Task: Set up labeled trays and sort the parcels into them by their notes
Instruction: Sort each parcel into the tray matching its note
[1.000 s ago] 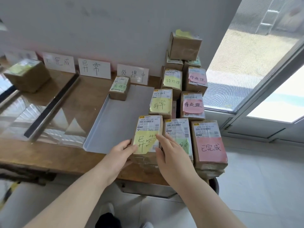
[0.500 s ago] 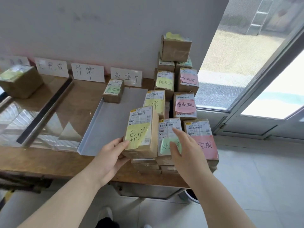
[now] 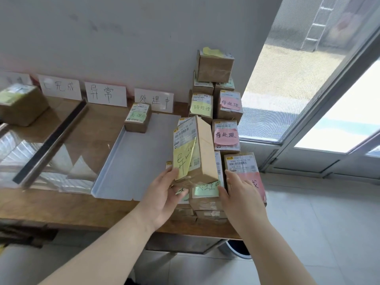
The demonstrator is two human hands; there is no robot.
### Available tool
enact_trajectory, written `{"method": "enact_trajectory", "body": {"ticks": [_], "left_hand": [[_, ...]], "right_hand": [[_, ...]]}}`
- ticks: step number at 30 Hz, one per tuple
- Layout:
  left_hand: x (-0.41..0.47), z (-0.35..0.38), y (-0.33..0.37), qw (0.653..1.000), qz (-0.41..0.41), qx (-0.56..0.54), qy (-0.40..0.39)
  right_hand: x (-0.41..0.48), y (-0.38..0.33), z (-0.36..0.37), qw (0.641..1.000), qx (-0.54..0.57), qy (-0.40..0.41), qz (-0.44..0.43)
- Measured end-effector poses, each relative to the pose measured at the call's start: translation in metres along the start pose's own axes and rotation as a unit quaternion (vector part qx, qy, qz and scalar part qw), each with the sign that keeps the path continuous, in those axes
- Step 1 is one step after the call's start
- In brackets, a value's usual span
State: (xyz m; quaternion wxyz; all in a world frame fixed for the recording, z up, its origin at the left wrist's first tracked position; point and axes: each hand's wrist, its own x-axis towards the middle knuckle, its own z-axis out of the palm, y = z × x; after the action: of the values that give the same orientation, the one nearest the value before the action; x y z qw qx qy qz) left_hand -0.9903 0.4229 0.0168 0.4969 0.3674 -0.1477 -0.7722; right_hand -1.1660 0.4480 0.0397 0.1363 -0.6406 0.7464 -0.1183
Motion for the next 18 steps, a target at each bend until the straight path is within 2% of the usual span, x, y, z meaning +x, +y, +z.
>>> {"method": "enact_trajectory", "body": {"ticks": [7,14,18], "left_hand": [[0.000,0.007,-0.005,0.999,0.027,-0.041,-0.010],[-0.011,0.011,-0.001,0.995,0.060,-0.054,-0.066],[-0.014,0.003,0.006,0.993,0.060,-0.070,-0.080]], "right_hand": [[-0.001,-0.003,0.002,0.999,0.041,-0.008,0.032],[-0.010,-0.009,-0.010,0.989,0.121,0.066,0.048],[-0.008,-0.008,-0.006,0.971,0.219,0.088,0.032]]}}
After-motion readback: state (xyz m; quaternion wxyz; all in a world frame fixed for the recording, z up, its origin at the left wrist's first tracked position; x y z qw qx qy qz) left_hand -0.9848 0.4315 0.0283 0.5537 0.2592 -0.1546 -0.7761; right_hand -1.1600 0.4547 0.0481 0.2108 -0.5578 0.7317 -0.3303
